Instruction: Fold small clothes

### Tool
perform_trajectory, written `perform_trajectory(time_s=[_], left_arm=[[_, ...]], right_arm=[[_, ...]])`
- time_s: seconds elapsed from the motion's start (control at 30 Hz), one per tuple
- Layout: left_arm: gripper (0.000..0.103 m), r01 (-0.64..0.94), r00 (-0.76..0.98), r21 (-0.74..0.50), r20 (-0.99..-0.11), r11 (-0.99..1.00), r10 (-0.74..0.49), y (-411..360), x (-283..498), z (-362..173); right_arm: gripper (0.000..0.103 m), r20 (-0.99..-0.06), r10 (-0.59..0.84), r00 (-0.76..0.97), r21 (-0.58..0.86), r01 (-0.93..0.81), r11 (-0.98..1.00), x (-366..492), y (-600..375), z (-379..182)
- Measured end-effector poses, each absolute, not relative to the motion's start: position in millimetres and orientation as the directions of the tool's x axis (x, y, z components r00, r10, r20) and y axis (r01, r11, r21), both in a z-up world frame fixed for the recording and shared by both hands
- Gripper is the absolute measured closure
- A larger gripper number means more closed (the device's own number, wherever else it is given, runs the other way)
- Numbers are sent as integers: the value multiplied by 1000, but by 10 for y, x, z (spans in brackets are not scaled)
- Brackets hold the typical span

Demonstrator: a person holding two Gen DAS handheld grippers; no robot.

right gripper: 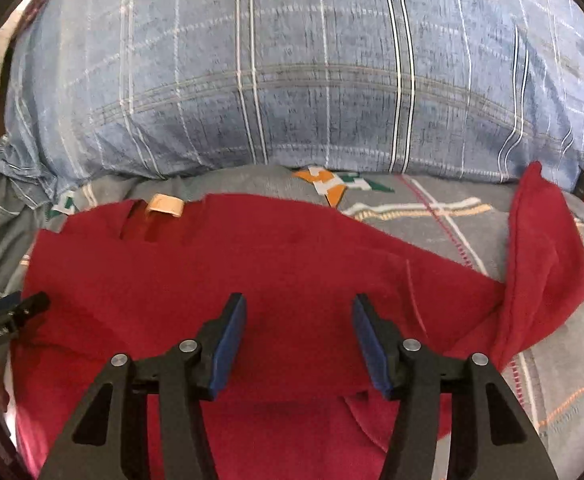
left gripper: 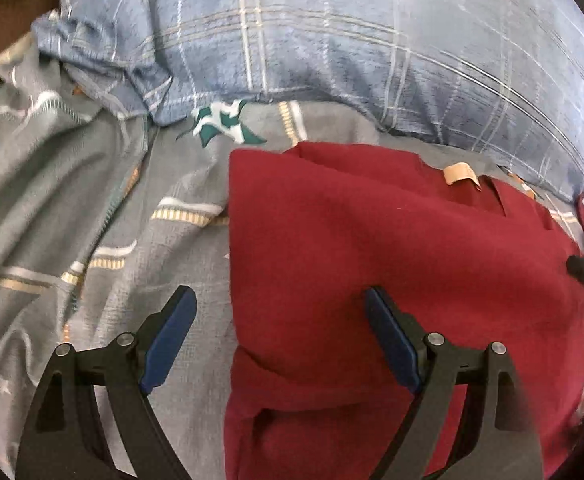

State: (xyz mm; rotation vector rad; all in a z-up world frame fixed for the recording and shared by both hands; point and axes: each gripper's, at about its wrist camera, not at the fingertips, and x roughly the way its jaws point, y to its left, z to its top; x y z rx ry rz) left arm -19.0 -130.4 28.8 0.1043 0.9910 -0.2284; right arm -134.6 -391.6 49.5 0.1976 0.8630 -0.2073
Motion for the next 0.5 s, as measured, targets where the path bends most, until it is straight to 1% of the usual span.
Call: perform_trajectory(time_s=[0.13, 0.23, 0.3, 0.37, 0.43, 0.47, 0.5], left_arm=[[16, 256, 565, -12, -809, 967, -160, -1358, -260, 399], [16, 278, 568, -37, -799, 960, -196, -1413, -310, 436], [16, 294, 561, -36, -803, 955, -203, -1472, -309, 418], [16, 302, 537, -46, -817, 952, -210, -1535, -286, 350], [16, 304, 518, -50, -830, 951, -209, -1588, -286, 284], [16, 310, 512, -42, -834, 950, -204, -1626, -296, 253], [16, 312, 517, -30, -833, 950, -196, -1648, -308, 246]], right_arm=[[43, -749, -100, 655, 80, 239, 968, -1432, -3904, 607], [42, -771, -100, 629, 70, 240, 968, -1408, -3921, 520], [41, -806, -104, 583, 61, 256, 965, -1362, -3959, 368], [41, -789, -104, 605, 62, 246, 967, -1394, -3964, 381], [41, -793, -71, 605, 92, 235, 968, -1439, -4007, 444], [41, -782, -56, 621, 116, 233, 966, -1485, -4059, 500], [40, -767, -70, 638, 121, 251, 960, -1551, -4148, 577]])
